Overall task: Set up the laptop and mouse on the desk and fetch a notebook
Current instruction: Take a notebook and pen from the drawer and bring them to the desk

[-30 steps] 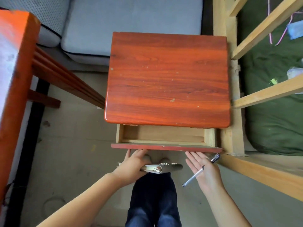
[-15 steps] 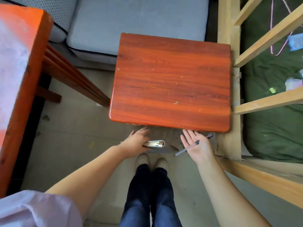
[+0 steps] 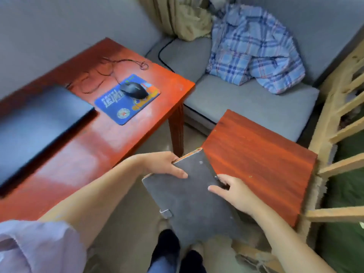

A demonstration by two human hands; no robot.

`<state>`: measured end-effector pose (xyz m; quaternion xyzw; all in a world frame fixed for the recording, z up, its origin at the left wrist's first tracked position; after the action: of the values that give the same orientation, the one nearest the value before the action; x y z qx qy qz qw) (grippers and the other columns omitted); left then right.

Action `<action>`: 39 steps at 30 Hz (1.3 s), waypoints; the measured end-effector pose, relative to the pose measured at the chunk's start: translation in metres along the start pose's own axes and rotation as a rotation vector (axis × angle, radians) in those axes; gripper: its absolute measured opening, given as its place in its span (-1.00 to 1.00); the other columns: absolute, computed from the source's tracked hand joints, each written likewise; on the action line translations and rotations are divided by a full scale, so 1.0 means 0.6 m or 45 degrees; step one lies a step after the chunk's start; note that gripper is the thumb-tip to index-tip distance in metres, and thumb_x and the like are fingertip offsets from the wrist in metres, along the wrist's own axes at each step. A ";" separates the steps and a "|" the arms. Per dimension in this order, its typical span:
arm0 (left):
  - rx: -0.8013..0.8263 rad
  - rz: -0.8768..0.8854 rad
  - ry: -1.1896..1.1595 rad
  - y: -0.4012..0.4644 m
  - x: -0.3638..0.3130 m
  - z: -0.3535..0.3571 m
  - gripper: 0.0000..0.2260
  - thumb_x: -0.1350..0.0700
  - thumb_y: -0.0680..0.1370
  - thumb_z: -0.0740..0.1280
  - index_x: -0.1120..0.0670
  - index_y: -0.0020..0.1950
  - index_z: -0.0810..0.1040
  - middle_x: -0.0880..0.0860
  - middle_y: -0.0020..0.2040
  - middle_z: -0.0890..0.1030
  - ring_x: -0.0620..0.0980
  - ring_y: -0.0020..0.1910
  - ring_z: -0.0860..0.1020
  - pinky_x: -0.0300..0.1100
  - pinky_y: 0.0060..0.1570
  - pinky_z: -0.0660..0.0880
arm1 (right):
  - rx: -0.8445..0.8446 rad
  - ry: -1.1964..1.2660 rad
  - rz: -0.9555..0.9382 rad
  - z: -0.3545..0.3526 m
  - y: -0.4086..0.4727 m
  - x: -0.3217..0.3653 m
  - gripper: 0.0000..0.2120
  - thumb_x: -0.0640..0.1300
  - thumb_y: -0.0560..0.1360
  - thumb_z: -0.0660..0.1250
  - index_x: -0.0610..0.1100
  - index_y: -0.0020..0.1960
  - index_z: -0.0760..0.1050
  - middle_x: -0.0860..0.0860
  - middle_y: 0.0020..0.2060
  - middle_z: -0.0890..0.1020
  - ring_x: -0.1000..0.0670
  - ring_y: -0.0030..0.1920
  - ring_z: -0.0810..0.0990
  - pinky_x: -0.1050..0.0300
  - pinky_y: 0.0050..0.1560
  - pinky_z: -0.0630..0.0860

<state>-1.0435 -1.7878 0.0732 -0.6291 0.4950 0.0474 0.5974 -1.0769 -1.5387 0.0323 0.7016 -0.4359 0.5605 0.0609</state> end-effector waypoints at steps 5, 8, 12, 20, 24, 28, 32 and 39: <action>-0.617 -0.032 -0.310 -0.217 0.093 -0.062 -0.82 -0.09 0.44 0.42 0.00 -0.14 0.64 -0.06 -0.19 0.69 -0.11 -0.23 0.65 -0.24 -0.20 0.58 | 0.226 0.101 -0.236 0.101 0.061 0.181 -0.87 0.05 0.46 0.34 0.02 -0.15 0.61 0.16 -0.27 0.69 0.16 -0.24 0.63 0.34 -0.25 0.50; -1.141 -0.079 -0.279 -0.339 0.178 -0.088 -0.77 -0.08 0.51 0.34 0.05 -0.21 0.60 -0.06 -0.33 0.55 -0.17 -0.37 0.46 -0.43 -0.39 0.37 | 0.330 0.202 -0.323 0.192 0.098 0.274 -0.67 0.00 0.49 0.31 -0.30 -0.07 0.55 -0.07 -0.23 0.61 -0.02 -0.20 0.56 0.07 -0.13 0.46; -1.771 -0.048 -0.682 -0.495 0.333 -0.058 -0.79 0.03 0.58 0.25 0.09 -0.20 0.52 0.04 -0.28 0.53 -0.15 -0.38 0.49 -0.28 -0.28 0.45 | 0.452 0.344 -0.327 0.343 0.125 0.373 -0.71 -0.04 0.51 0.28 -0.27 -0.04 0.59 -0.17 -0.14 0.68 -0.10 -0.16 0.64 0.00 -0.08 0.56; -1.664 0.152 -1.383 -0.624 0.553 0.028 -0.85 0.04 0.60 0.23 0.01 0.08 0.55 0.01 -0.08 0.63 -0.12 -0.24 0.64 -0.21 -0.30 0.60 | 0.595 0.408 -0.285 0.651 0.146 0.489 -0.70 0.03 0.47 0.32 -0.22 -0.09 0.62 -0.11 -0.16 0.72 -0.08 -0.15 0.69 0.10 -0.21 0.63; -1.688 0.202 -1.420 -0.696 0.619 0.001 -0.87 0.10 0.60 0.22 0.01 0.02 0.57 0.01 -0.07 0.62 -0.15 -0.25 0.64 -0.23 -0.35 0.59 | 0.633 0.383 -0.250 0.748 0.146 0.531 -0.67 0.09 0.45 0.33 -0.18 -0.13 0.62 -0.10 -0.18 0.72 -0.09 -0.17 0.69 0.11 -0.27 0.60; -1.997 -0.203 -1.085 -0.730 0.660 -0.031 -0.73 0.15 0.57 0.28 0.07 0.27 0.48 0.15 0.21 0.54 0.04 0.11 0.55 -0.05 0.14 0.53 | 0.453 0.338 -0.456 0.803 0.130 0.580 -0.76 0.06 0.48 0.32 -0.05 -0.28 0.59 0.07 -0.33 0.68 0.06 -0.30 0.63 0.11 -0.24 0.55; -2.011 -0.080 -0.703 -0.696 0.615 -0.053 -0.31 0.01 0.49 0.37 0.06 0.52 0.10 -0.04 0.40 0.20 -0.12 0.44 0.17 -0.24 0.42 0.07 | 0.028 -0.073 -1.054 0.843 0.088 0.630 -0.87 0.05 0.43 0.35 0.04 -0.24 0.48 0.09 -0.39 0.58 0.08 -0.34 0.50 0.22 -0.30 0.37; -1.911 0.811 -1.931 -0.707 0.591 -0.111 -0.81 -0.04 0.45 0.37 -0.02 0.02 0.57 0.03 -0.09 0.66 0.00 -0.13 0.63 -0.07 -0.19 0.59 | -0.232 -0.753 -1.831 0.865 0.066 0.650 -0.70 0.08 0.42 0.34 -0.09 0.05 0.58 0.04 -0.16 0.64 -0.06 -0.20 0.50 0.14 -0.28 0.45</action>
<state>-0.6117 -2.1285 0.1601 -0.4831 -0.0137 0.8581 0.1736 -0.7266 -2.0728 0.1547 0.9240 0.0832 0.1351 0.3479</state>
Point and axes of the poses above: each hand's wrist, its own y-axis towards the middle knuckle, its own z-axis out of the palm, x = y × z, the point moved 1 cm from there along y, towards the middle knuckle
